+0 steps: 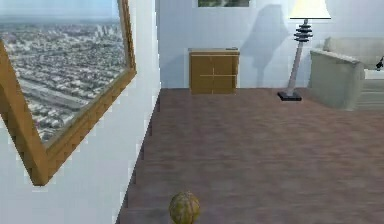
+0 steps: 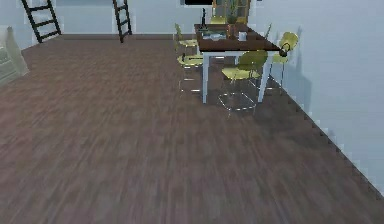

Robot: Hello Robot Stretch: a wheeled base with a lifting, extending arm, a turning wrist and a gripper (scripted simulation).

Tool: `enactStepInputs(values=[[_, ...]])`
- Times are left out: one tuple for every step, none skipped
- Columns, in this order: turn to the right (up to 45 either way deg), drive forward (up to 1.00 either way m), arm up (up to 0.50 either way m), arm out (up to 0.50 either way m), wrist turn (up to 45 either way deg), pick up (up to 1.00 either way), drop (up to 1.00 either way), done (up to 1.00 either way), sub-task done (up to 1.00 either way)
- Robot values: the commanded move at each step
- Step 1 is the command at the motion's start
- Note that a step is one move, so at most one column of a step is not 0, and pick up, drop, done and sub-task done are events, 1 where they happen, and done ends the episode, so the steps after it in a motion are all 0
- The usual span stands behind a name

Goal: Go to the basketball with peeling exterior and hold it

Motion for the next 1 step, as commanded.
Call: enactStepInputs(values=[[0.0,0.2,0.0,0.0,0.0,0.0,0.0,0.0,0.0]])
